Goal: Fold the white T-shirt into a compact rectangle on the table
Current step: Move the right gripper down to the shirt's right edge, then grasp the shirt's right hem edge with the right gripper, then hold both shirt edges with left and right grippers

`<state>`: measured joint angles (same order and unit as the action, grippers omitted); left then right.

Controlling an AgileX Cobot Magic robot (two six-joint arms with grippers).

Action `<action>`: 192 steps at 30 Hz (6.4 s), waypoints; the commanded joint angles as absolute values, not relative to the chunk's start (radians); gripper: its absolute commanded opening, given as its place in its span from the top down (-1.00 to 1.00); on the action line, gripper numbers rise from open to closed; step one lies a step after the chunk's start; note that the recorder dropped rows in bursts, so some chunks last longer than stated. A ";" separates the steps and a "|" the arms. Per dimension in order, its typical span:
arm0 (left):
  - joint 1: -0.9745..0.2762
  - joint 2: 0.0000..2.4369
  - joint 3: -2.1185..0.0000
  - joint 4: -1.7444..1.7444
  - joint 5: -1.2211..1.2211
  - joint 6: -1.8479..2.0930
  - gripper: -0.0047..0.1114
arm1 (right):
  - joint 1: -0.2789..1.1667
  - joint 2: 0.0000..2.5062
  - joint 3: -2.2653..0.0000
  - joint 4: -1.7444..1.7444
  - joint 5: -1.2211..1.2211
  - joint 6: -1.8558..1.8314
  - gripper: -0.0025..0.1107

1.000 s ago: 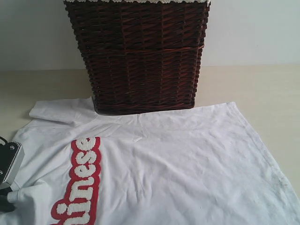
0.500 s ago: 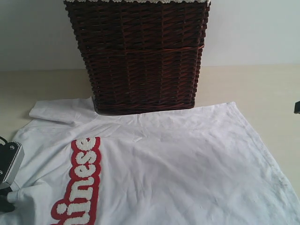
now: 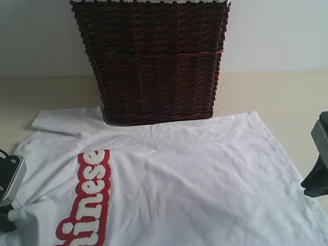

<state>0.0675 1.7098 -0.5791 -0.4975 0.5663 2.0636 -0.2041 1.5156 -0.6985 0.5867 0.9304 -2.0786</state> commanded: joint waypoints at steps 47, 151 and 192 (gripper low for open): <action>0.069 1.789 -0.535 -0.379 0.334 2.064 0.92 | -0.122 2.025 -1.034 0.241 0.885 -1.929 0.54; 0.069 1.789 -0.535 -0.379 0.334 2.064 0.92 | -0.081 2.003 -0.877 0.017 0.796 -1.666 0.74; 0.069 1.789 -0.535 -0.379 0.338 2.064 0.92 | -0.081 2.003 -0.877 0.025 0.846 -1.363 0.96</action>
